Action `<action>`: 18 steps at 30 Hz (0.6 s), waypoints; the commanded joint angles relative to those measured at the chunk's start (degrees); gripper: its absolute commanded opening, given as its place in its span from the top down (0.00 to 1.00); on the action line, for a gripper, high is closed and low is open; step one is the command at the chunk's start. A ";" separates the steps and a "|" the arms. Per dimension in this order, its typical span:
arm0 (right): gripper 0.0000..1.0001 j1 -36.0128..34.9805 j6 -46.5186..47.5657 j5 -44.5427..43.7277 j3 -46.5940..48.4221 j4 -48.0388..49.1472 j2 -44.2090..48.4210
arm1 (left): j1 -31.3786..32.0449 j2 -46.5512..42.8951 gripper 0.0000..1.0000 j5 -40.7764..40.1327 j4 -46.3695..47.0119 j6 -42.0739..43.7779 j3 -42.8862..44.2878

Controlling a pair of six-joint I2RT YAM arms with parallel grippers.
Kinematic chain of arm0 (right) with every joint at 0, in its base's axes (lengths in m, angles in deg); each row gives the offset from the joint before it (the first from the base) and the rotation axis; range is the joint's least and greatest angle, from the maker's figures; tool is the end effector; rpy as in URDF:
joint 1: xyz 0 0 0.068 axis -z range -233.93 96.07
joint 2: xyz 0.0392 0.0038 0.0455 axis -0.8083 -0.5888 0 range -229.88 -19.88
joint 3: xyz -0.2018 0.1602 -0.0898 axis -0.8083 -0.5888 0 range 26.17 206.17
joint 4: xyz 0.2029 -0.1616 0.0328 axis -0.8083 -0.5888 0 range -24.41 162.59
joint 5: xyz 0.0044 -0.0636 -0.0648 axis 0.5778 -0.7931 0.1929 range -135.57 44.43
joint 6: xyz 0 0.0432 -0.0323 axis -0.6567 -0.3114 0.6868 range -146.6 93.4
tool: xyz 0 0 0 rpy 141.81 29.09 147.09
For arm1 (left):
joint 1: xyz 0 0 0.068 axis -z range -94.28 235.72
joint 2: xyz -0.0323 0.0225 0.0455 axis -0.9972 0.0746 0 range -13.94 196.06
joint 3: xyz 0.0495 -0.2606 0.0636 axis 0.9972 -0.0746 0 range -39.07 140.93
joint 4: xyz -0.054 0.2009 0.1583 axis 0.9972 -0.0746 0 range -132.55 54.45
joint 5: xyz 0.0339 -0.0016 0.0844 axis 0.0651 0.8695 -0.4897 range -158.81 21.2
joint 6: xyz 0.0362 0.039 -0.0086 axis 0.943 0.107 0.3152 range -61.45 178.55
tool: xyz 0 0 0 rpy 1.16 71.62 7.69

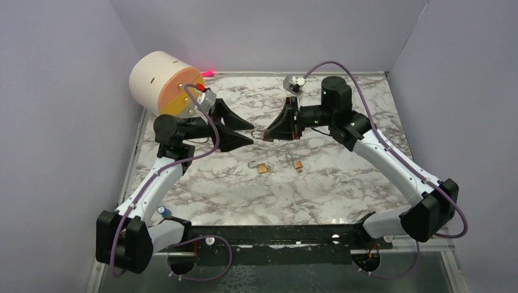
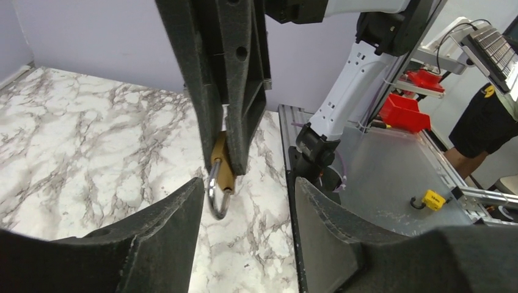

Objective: Lock with the key
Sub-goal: Pick up the lock from the center of the board.

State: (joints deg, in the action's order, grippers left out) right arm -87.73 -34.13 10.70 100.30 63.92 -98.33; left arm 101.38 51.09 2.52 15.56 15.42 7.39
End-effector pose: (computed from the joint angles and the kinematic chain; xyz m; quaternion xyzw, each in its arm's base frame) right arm 0.2389 0.1957 0.3925 -0.4428 0.6053 0.5391 0.3834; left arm 0.2142 -0.0951 0.3776 0.4039 0.5007 -0.5939 0.4832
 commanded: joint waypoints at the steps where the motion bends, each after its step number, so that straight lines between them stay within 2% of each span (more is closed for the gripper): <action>1: 0.99 0.04 1.09 4.75 3.25 -0.94 0.63 | -1.76 -0.17 0.41 -2.58 -3.97 4.56 0.92; 6: 0.99 -0.02 1.55 4.54 3.02 -0.96 0.77 | -2.69 0.21 0.39 -3.20 -5.92 5.24 1.18; 13: 0.99 -0.02 1.77 3.70 3.58 -0.52 0.00 | -1.09 0.77 0.42 1.80 -6.10 4.64 1.80; 15: 0.99 -0.01 1.22 3.80 3.88 -0.20 -0.58 | 0.46 1.35 0.46 3.44 -5.99 4.51 2.26; 17: 0.99 -0.01 0.75 4.22 4.17 0.35 -0.94 | 0.96 1.68 0.55 3.89 -6.02 4.39 2.26; 18: 0.99 -0.03 0.54 4.27 4.18 0.71 -0.86 | 0.95 1.71 0.56 3.90 -6.00 4.38 2.16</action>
State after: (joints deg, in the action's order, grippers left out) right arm -87.71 -32.99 13.23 102.09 62.94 -98.66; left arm 101.27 52.23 3.01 9.24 19.22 7.67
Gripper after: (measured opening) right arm 0.184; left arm 0.488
